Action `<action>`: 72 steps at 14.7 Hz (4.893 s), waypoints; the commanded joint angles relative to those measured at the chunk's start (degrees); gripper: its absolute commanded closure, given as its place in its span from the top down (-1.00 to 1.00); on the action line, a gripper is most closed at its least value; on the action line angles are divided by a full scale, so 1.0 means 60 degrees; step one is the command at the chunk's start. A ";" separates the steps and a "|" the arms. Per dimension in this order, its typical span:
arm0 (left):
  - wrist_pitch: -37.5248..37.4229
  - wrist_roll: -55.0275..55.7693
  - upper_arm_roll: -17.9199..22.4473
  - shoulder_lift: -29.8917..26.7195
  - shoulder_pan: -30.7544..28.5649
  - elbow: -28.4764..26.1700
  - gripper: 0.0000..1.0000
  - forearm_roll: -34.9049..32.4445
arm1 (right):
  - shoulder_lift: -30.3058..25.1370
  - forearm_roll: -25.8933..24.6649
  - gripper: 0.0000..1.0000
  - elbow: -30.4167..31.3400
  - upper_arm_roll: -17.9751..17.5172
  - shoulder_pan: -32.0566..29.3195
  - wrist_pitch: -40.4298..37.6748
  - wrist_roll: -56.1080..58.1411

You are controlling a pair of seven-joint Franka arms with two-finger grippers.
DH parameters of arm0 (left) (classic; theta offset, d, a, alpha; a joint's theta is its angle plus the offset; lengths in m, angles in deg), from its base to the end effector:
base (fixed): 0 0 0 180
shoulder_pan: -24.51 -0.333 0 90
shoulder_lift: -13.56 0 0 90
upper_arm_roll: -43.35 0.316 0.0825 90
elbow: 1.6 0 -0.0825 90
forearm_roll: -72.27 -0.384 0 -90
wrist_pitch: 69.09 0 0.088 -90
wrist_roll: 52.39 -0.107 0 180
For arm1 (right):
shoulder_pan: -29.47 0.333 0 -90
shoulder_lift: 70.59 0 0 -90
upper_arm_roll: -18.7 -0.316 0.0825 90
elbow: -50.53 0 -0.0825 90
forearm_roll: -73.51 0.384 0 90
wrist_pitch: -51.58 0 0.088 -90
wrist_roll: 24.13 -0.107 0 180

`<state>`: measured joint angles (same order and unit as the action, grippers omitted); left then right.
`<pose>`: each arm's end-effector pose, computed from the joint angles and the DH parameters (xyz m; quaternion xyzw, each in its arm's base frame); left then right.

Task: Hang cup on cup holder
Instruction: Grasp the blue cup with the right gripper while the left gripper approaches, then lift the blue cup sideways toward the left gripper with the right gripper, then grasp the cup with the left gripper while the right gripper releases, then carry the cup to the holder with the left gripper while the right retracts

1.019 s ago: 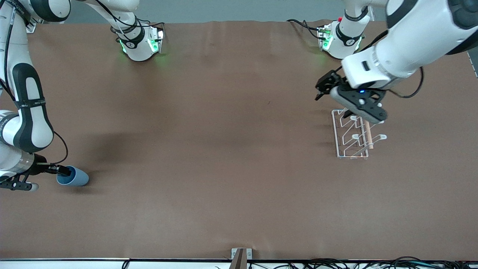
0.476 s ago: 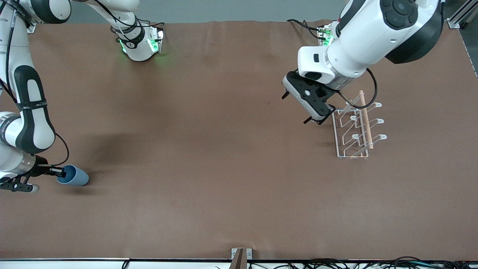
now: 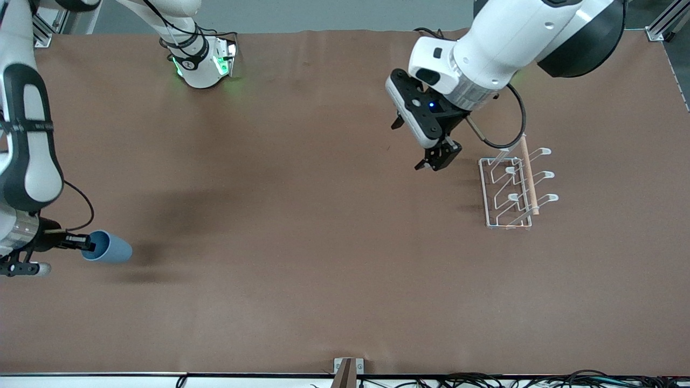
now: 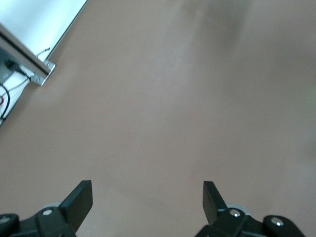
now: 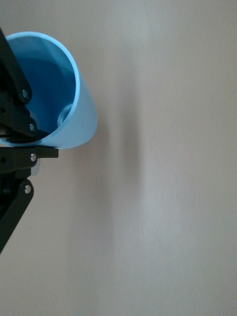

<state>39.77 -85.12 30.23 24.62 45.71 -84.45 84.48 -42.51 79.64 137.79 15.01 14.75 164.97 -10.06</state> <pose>0.5296 -0.3625 0.6080 0.8336 -0.5216 0.1298 0.1273 0.6757 -0.1314 0.3744 -0.9978 -0.0009 0.0024 0.0660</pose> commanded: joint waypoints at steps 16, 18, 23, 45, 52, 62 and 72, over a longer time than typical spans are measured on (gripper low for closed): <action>0.2538 -0.0228 -0.1813 0.1495 0.0084 0.0816 0.97 0.1463 | -0.2102 0.7502 -1.00 0.0470 -0.1187 0.2495 -0.3708 0.0072; 0.2934 -0.0111 -0.1857 0.1656 0.0303 0.0816 0.97 0.1569 | -0.2072 0.8409 -0.99 0.0470 -0.1187 0.2787 -0.3752 0.0058; 0.2980 -0.0067 -0.1857 0.1715 0.0611 0.0786 0.97 0.1920 | -0.1882 0.8662 -0.96 0.0470 -0.1187 0.3360 -0.3708 0.0087; 0.0625 -0.0463 -0.1755 0.1979 0.0189 0.0786 -0.37 -0.1107 | -0.1896 0.9308 1.00 0.0426 -0.1071 0.3522 -0.3679 -0.0015; -0.2625 -0.0608 -0.1769 0.1569 -0.0573 0.0786 -0.35 -0.3625 | -0.2145 0.4641 1.00 0.0427 -0.0456 0.3040 -0.3021 -0.0148; -0.5677 -0.2672 -0.1755 0.1422 -0.1452 0.0407 -0.35 -0.8738 | -0.2175 -0.0299 1.00 -0.0026 -0.0206 0.1735 -0.2126 -0.0162; -0.5810 -0.3261 -0.1784 0.1670 -0.2083 -0.1878 -0.35 -1.2505 | -0.2673 -0.1871 1.00 -0.2674 -0.0162 0.1719 -0.3922 -0.0176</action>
<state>4.74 -104.31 19.85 34.86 34.21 -92.68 12.82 -58.63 69.35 126.37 14.58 25.40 146.70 -10.12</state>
